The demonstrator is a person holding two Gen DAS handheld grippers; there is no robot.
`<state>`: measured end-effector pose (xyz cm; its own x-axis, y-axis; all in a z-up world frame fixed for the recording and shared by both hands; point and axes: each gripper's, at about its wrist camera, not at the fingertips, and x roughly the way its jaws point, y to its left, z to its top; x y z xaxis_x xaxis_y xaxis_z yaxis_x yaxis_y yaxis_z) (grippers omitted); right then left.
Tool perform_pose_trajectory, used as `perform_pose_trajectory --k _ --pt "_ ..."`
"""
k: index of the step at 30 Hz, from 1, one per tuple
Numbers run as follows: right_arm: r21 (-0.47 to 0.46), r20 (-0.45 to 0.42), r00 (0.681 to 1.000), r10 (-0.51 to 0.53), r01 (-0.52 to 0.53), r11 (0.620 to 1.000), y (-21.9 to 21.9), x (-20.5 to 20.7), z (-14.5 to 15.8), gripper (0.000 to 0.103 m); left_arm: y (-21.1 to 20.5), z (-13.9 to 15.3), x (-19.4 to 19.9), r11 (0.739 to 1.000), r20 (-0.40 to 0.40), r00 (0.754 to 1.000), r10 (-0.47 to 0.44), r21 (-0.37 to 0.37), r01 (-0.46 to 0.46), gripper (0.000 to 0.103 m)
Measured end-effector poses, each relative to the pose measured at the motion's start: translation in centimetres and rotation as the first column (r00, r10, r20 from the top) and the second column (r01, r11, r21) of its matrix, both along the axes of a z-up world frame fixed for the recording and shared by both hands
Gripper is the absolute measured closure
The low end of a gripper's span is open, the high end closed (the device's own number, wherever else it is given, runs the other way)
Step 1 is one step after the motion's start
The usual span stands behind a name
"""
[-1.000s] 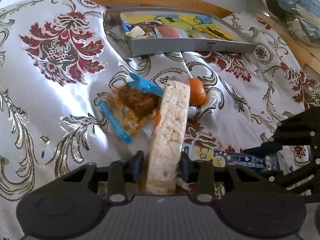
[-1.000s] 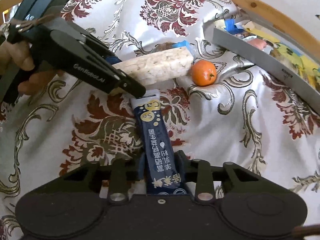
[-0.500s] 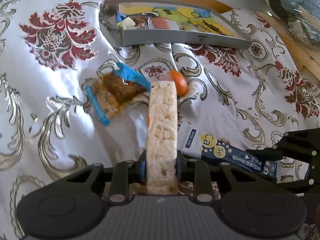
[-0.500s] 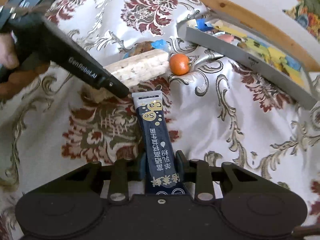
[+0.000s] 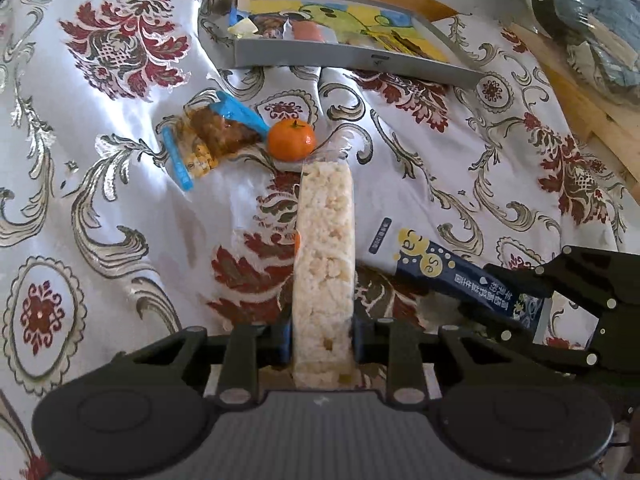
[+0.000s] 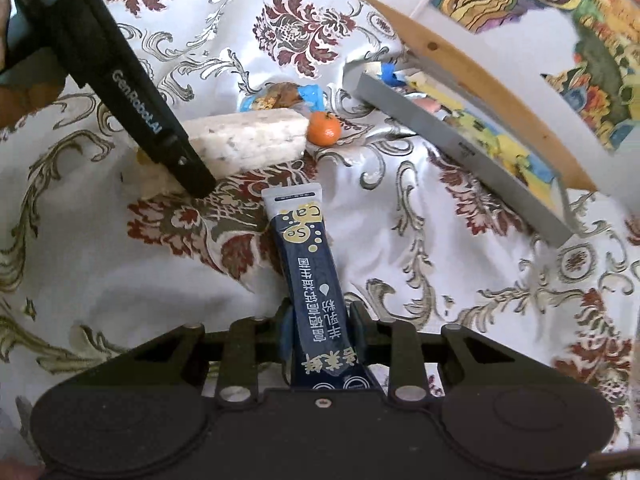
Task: Organize snacks
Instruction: 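Carry the rice-cake bar with the left tool while the right tool carries the blue stick into the tray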
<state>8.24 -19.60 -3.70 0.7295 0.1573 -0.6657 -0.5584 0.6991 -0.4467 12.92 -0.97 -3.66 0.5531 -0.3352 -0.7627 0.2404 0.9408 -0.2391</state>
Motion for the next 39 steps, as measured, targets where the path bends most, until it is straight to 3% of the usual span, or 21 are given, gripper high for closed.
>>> perform_pose_trajectory --k 11,16,27,33,39 --pt "0.011 0.092 0.996 -0.003 0.002 1.0 -0.8 -1.1 1.1 0.073 -0.8 1.2 -1.6 0.999 0.063 0.998 0.023 0.024 -0.025 0.074" --pt "0.033 0.109 0.994 -0.027 0.023 0.999 -1.5 -1.1 1.7 0.073 -1.3 1.8 -2.1 0.999 0.128 0.992 0.013 0.04 -0.018 0.074" --pt "0.047 0.145 0.988 -0.048 0.041 0.998 -3.4 0.3 3.1 0.073 -1.6 2.9 -0.6 0.999 0.185 0.982 0.04 -0.01 -0.039 0.074" --pt "0.025 0.166 0.986 -0.033 0.029 0.999 -5.3 3.4 5.3 0.073 -1.6 4.0 2.3 0.995 0.185 0.978 0.094 -0.041 -0.088 0.074" --pt "0.128 0.155 0.977 -0.144 0.125 0.984 -8.3 9.3 8.3 0.073 -2.5 6.1 6.9 0.992 0.191 0.975 0.115 -0.063 -0.105 0.074"
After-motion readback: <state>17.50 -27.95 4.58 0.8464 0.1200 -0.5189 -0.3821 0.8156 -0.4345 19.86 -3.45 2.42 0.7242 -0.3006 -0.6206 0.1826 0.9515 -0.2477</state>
